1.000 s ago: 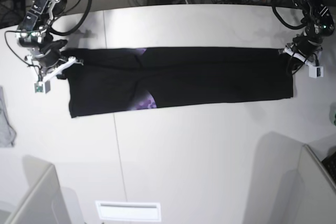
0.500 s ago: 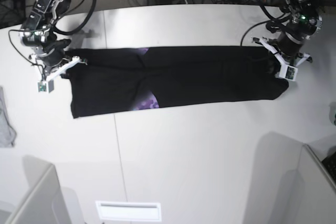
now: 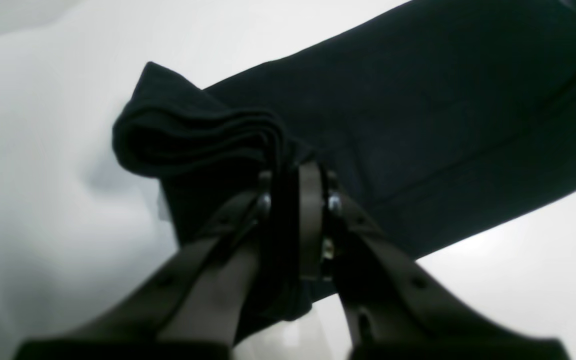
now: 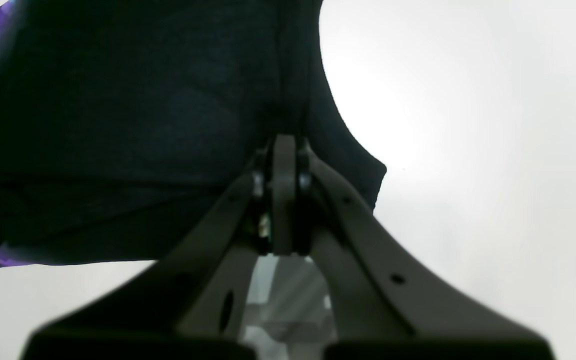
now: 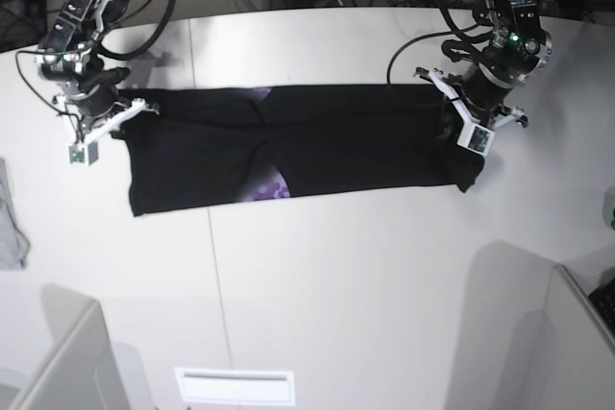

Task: Fold the T-shirt properly
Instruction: 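Lift the strip end with the left gripper and fold it toward the right gripper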

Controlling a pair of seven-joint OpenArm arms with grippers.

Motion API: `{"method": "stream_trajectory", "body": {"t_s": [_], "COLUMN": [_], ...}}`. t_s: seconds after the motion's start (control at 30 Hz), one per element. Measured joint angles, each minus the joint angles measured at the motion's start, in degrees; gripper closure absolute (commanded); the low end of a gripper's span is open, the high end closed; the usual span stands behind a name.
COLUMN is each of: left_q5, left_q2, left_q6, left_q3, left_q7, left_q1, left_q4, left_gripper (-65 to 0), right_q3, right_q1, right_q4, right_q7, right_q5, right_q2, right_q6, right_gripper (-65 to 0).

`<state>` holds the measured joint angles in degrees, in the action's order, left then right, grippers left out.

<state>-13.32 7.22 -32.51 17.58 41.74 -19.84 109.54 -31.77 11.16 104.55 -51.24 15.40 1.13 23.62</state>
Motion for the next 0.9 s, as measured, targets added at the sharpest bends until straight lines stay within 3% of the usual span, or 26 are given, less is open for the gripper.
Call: {"method": "stream_trajectory", "body": {"t_s": [0.17, 0.3, 0.53, 0.67, 0.9], "left_q5": [-0.2, -0.2, -0.3, -0.4, -0.4], "left_q2": [-0.2, -0.2, -0.1, 0.0, -0.2], "left_q6": [0.2, 4.0, 5.2, 8.3, 8.4], "left_q3": [-4.6, -8.3, -14.3, -17.9, -22.2], "left_q7": [0.0, 0.1, 0.0, 0.6, 0.5], "left_q1": [0.0, 0.2, 2.0, 2.6, 4.7], "left_q4": [0.0, 0.0, 0.0, -0.2, -0.5], "left_gripper": [0.0, 0.0, 0.0, 0.0, 0.0], "right_q3": [0.0, 0.0, 0.0, 0.0, 0.0], "right_q1": [0.0, 0.0, 0.0, -0.1, -0.1], "right_q4": [0.0, 0.0, 0.0, 0.0, 0.0], "right_q7": [0.0, 0.0, 0.0, 0.0, 0.0], "right_q5": [0.0, 0.0, 0.0, 0.0, 0.0], "right_q2": [0.0, 0.0, 0.0, 0.0, 0.0], "right_q6": [0.0, 0.0, 0.0, 0.0, 0.0], "right_gripper": [0.0, 0.0, 0.0, 0.0, 0.0]}}
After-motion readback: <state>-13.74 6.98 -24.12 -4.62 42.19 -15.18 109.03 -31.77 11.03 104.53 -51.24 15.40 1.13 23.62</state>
